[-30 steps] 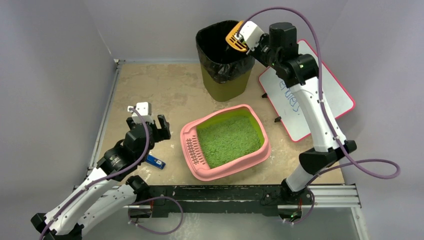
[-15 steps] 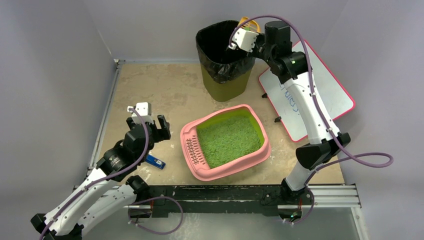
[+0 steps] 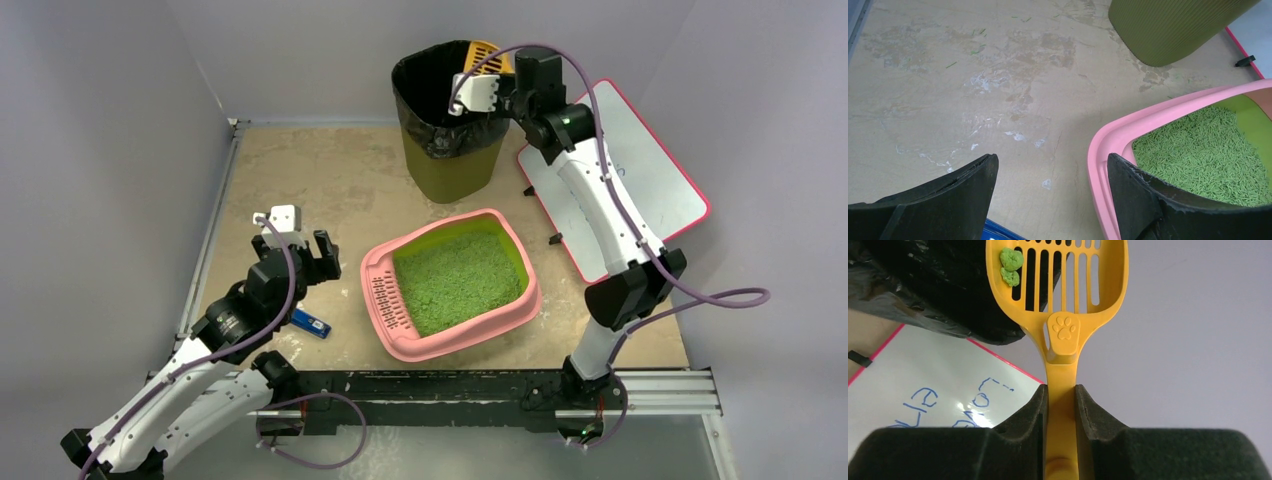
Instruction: Clean the litter box
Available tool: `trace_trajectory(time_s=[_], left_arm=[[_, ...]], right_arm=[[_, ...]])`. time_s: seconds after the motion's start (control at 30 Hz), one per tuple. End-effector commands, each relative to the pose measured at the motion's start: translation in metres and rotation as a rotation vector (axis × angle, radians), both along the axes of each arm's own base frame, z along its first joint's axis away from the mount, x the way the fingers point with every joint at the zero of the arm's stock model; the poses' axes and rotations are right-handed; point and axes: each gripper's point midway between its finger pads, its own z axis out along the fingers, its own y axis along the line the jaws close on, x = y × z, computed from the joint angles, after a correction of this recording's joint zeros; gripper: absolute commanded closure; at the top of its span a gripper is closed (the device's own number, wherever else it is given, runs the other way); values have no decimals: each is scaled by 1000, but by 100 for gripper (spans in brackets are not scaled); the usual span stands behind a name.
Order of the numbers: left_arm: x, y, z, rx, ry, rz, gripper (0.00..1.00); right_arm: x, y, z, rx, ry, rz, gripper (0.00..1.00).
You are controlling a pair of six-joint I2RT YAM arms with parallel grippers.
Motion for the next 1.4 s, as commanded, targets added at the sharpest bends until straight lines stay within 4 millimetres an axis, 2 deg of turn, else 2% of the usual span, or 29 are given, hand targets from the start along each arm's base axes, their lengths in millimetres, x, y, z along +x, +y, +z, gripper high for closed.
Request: trace_trajectory(time_s=[0.0,0.2,0.73,1.1,1.37], left_arm=[[3,-2,15,-15,-40,-7,21],[4,-2,14,-12,-38,-8,21],[3,-3,14,-15,-39,-15,21],[2,-4,17,-23,-48,-22,22],[1,-5,17,-24,-51,-30,22]], right_arm=[[4,-6,33,-123,-137,21,100],[0,-9,52,-250,-242,51,100],[-15,-12,70,-428,-347,81,100],[-15,-5,60,-534,-357,131,100],[-12,1,62,-572,-373,143,100]])
